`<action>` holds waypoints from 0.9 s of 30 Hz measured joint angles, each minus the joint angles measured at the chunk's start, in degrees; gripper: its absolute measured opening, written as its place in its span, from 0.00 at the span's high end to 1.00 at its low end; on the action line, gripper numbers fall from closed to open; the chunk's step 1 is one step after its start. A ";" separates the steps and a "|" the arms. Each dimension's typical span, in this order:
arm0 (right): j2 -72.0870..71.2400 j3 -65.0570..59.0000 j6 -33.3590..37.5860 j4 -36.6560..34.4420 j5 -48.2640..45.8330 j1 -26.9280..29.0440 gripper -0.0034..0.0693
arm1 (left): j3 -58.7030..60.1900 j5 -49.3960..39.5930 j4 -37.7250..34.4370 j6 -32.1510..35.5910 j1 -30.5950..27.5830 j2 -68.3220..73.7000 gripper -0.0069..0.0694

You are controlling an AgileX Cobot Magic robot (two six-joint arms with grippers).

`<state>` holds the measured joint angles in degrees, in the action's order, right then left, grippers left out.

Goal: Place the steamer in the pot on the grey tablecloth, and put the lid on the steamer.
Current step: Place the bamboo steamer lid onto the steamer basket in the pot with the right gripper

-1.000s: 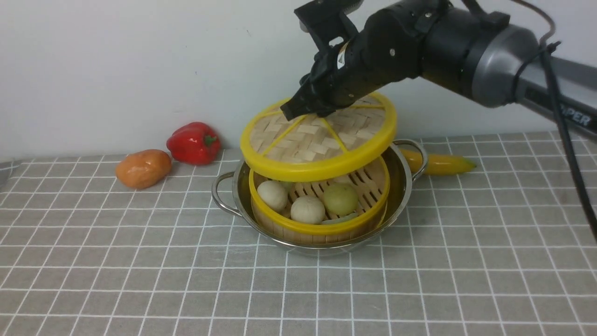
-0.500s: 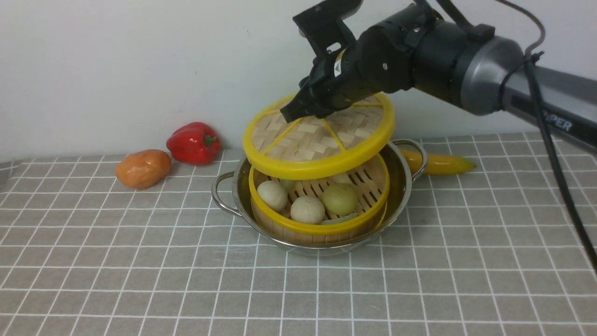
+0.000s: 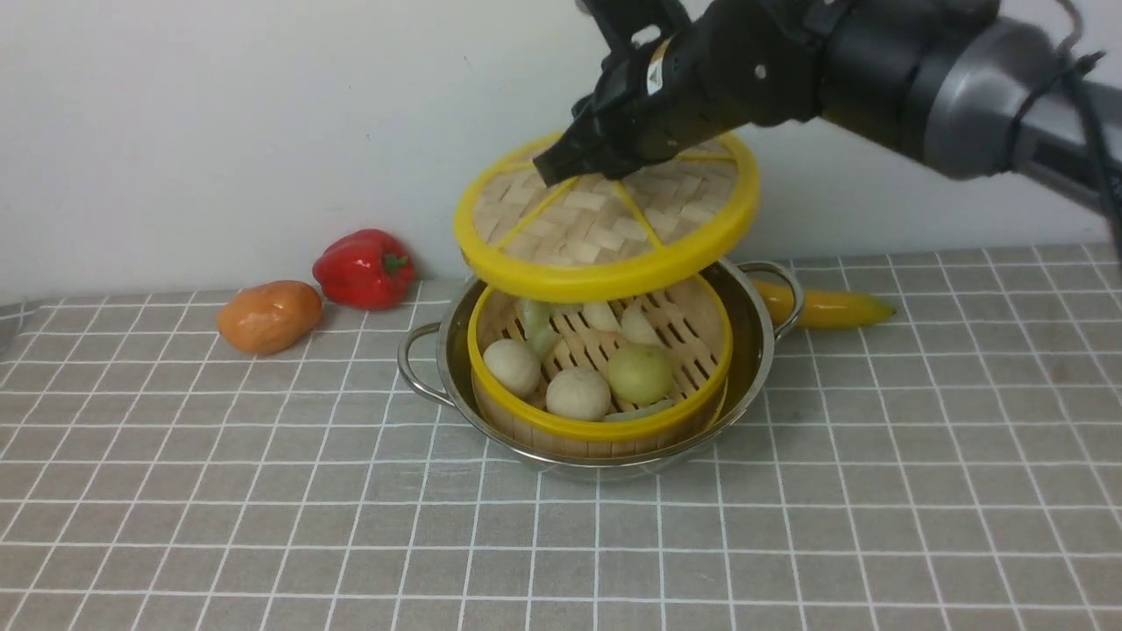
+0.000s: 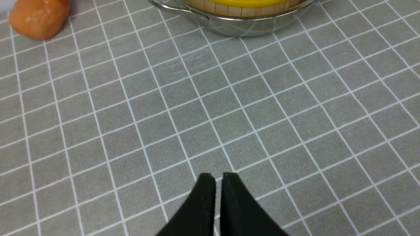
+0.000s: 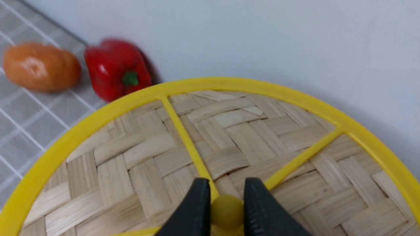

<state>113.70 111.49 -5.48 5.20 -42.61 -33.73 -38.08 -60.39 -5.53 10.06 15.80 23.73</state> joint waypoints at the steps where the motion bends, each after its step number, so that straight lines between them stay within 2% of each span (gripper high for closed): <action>1: -2.50 0.00 0.00 0.21 -0.42 0.00 0.76 | 0.00 0.29 0.00 0.00 0.00 0.00 0.88; 9: -14.94 0.00 0.00 3.41 -6.49 0.00 0.76 | 0.00 0.87 0.00 0.00 0.00 0.00 0.88; 15: -20.93 -4.00 -0.45 5.56 -4.64 0.00 0.76 | 0.00 1.93 0.00 0.00 0.00 0.00 0.88; 22: -33.10 -28.17 -7.29 9.45 7.87 0.00 0.76 | 0.00 1.98 0.00 0.00 0.00 0.00 0.88; 27: -36.64 -45.49 -12.16 14.18 23.48 0.00 0.76 | 0.00 1.98 0.00 0.00 0.00 0.00 0.88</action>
<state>77.06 66.00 -17.64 19.38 -19.13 -33.73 -38.08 -58.41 -5.53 10.06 15.80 23.73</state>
